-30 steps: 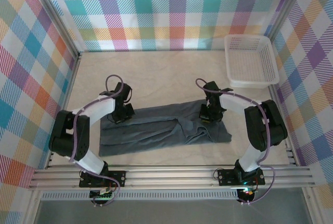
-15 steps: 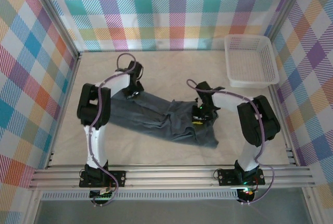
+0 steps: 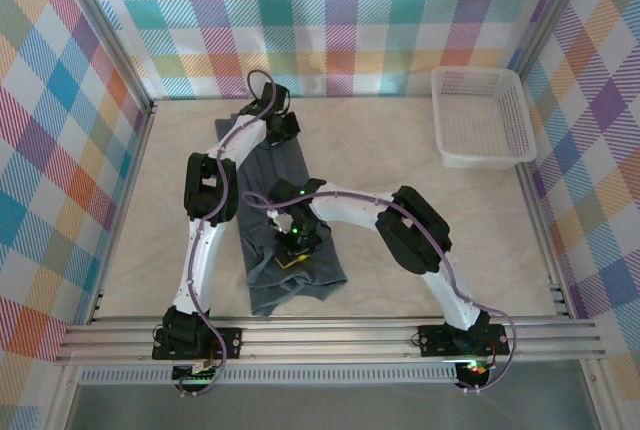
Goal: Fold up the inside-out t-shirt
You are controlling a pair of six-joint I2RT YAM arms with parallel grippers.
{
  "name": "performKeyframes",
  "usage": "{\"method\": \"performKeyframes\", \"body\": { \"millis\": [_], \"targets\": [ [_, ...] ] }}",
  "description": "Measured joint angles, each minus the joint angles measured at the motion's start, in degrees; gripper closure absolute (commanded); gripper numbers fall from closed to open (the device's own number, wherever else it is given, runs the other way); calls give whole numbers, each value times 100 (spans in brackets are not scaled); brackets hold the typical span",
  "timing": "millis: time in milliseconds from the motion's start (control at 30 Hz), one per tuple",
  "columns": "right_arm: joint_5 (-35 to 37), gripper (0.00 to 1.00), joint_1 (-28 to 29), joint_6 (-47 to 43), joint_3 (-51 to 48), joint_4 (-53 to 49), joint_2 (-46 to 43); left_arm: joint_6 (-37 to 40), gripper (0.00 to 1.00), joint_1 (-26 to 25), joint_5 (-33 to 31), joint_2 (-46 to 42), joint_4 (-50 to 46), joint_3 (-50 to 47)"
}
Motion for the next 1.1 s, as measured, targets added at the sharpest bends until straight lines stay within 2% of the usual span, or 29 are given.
{"method": "performKeyframes", "body": {
  "millis": [100, 200, 300, 433, 500, 567, 667, 767, 867, 933, 1000, 1067, 1100],
  "targets": [
    [39, 67, -105, -140, 407, 42, 181, 72, 79, 35, 94, -155, 107, -61],
    [17, 59, -269, -122, 302, 221, 11, 146, 70, 116, 195, -756, 149, -402],
    [24, 54, -459, -24, -382, 575, -737, 195, 65, 302, 221, -1928, 203, -1093],
    [299, 39, -841, 503, -1998, 1375, -2605, 289, 61, 597, 219, -4079, 483, -2437],
    [529, 39, -1115, 767, -2745, 1707, -3416, 297, 58, 667, 192, -5093, 595, -3215],
    [629, 38, -1445, 962, -3307, 1821, -3840, 299, 55, 638, 181, -6140, 588, -4186],
    [485, 38, -1725, 1029, -3663, 1825, -3580, 243, 49, 584, 177, -7394, 507, -5700],
    [-2, 36, -1631, 1073, -3751, 1847, -3080, 79, 43, 570, 223, -8391, 168, -7042],
    [-402, 35, -1491, 1091, -3748, 1923, -2752, -68, 38, 549, 238, -9103, -361, -7853],
    [-634, 37, -1427, 1099, -3713, 1978, -2564, -175, 36, 540, 240, -9436, -597, -8205],
    [-817, 46, -1392, 1121, -3574, 1989, -2337, -280, 35, 538, 284, -9665, -800, -8496],
    [-946, 71, -1388, 1154, -3329, 2004, -2031, -446, 33, 533, 350, -9829, -970, -8826],
    [-994, 81, -1388, 1156, -3263, 2039, -1939, -516, 31, 529, 387, -9860, -1034, -8950]
  ]
}}
